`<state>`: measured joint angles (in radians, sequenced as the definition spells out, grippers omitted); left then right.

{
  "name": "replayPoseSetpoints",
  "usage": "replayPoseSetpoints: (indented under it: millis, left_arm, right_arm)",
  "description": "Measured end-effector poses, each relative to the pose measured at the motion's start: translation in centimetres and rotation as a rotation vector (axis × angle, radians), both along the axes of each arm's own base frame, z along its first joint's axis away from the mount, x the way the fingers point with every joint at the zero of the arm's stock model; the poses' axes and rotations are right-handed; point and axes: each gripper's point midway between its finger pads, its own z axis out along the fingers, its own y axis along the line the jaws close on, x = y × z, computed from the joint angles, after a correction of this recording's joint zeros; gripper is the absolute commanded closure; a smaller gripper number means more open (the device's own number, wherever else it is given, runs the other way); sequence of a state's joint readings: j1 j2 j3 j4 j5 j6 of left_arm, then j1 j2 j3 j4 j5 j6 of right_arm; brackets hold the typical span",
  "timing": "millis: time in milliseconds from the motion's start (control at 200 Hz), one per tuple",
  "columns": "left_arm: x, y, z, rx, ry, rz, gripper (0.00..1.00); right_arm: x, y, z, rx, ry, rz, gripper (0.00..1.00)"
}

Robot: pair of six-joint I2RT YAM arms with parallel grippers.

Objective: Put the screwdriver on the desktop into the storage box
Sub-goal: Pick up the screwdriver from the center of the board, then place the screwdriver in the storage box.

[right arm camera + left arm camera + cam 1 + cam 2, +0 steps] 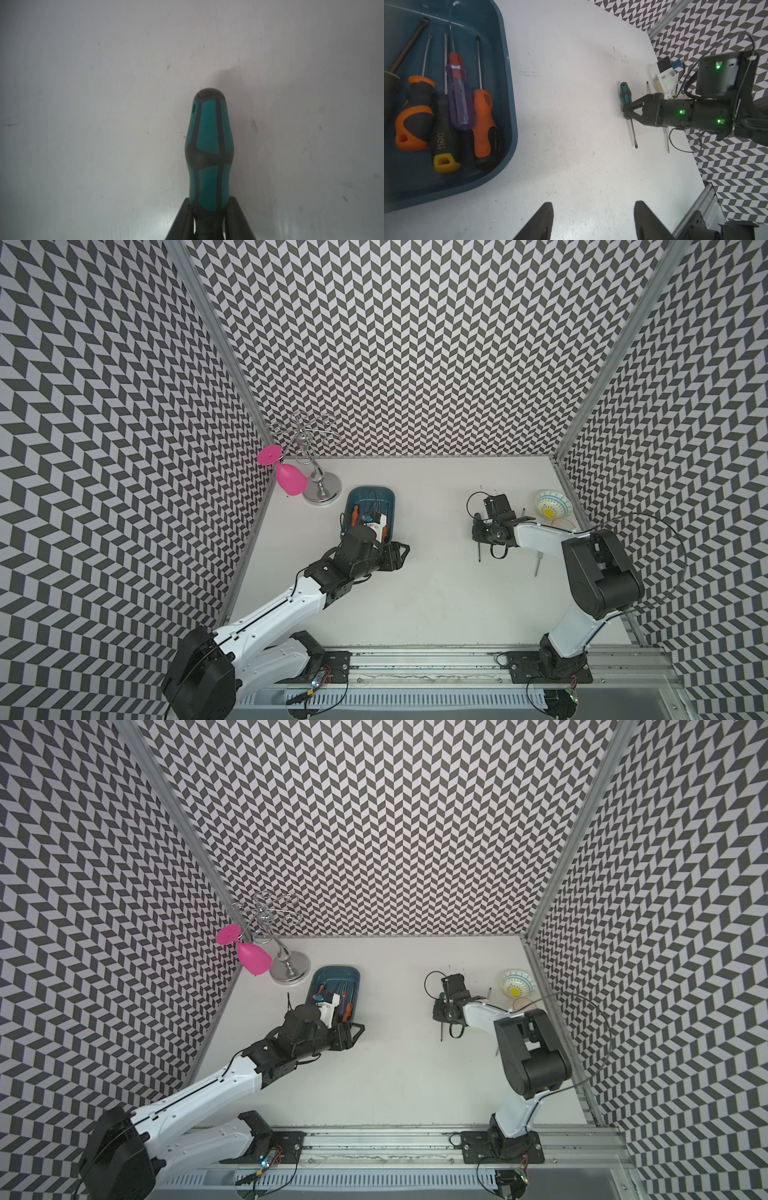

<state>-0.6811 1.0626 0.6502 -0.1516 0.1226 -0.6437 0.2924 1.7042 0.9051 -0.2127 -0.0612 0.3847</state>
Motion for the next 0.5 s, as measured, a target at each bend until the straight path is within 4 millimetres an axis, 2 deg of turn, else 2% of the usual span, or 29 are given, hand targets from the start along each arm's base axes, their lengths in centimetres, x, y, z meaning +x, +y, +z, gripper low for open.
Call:
replayPoseSetpoints:
  millis: [300, 501]
  left_arm:
    - [1.4, -0.6, 2.0, -0.013, -0.035, 0.022, 0.33]
    - [1.9, -1.4, 2.8, -0.048, -0.058, 0.01, 0.31]
  right_arm:
    - [-2.7, 4.5, 6.0, 0.227, -0.134, 0.168, 0.95]
    - [-4.7, 6.7, 8.8, 0.361, -0.198, 0.275, 0.95]
